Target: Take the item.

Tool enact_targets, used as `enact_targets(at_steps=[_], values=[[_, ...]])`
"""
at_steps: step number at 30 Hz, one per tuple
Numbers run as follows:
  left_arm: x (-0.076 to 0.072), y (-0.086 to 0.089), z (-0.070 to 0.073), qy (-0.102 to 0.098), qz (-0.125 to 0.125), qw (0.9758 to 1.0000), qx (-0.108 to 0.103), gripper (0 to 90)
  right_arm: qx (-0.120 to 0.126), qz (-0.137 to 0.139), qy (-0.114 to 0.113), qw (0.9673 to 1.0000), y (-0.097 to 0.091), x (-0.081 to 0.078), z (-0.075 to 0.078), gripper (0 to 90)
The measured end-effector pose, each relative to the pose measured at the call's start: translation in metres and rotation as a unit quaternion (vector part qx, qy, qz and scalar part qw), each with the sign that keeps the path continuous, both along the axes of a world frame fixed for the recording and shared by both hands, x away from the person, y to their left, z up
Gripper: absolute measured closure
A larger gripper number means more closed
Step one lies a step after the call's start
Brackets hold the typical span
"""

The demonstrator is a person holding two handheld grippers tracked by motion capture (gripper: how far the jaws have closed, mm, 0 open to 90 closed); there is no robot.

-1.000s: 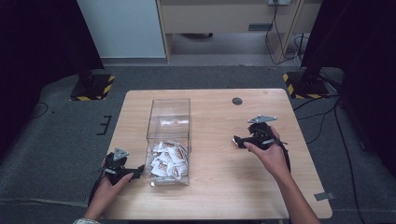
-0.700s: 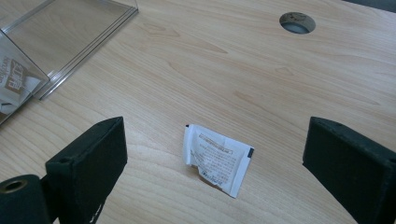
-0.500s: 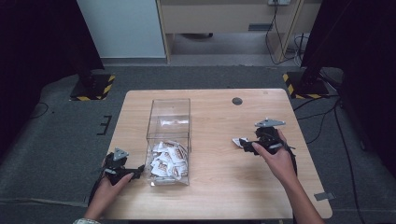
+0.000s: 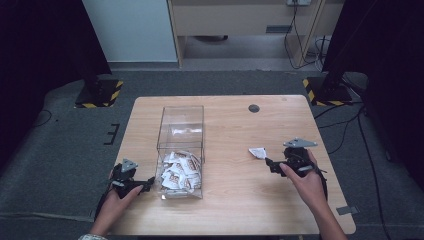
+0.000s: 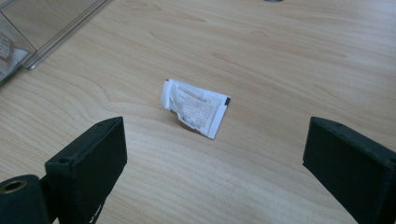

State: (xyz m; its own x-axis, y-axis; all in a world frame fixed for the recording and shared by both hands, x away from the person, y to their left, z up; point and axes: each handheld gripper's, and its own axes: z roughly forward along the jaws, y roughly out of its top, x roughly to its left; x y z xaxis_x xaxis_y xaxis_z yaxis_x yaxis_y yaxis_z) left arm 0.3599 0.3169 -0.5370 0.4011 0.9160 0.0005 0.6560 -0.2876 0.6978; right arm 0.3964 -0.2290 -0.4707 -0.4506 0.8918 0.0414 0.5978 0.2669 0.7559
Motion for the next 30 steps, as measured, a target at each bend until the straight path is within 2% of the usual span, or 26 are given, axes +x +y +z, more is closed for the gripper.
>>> enact_targets(at_steps=[7,18,23,30], values=[[0.000,0.000,0.000,0.000,0.000,1.0000,0.000,0.0,0.002,-0.009,0.006,0.9999,-0.009,-0.013,-0.012,6.8],[0.000,0.000,0.000,0.000,0.000,1.0000,0.000,0.0,-0.002,-0.008,0.016,0.9998,-0.015,-0.028,-0.029,6.9],[0.000,0.000,0.000,0.000,0.000,1.0000,0.000,0.0,0.002,-0.006,0.024,0.9997,-0.013,-0.035,-0.037,6.9],[0.000,0.000,0.000,0.000,0.001,1.0000,0.000,0.0,-0.017,0.005,0.041,0.9990,-0.002,-0.037,-0.048,6.4]])
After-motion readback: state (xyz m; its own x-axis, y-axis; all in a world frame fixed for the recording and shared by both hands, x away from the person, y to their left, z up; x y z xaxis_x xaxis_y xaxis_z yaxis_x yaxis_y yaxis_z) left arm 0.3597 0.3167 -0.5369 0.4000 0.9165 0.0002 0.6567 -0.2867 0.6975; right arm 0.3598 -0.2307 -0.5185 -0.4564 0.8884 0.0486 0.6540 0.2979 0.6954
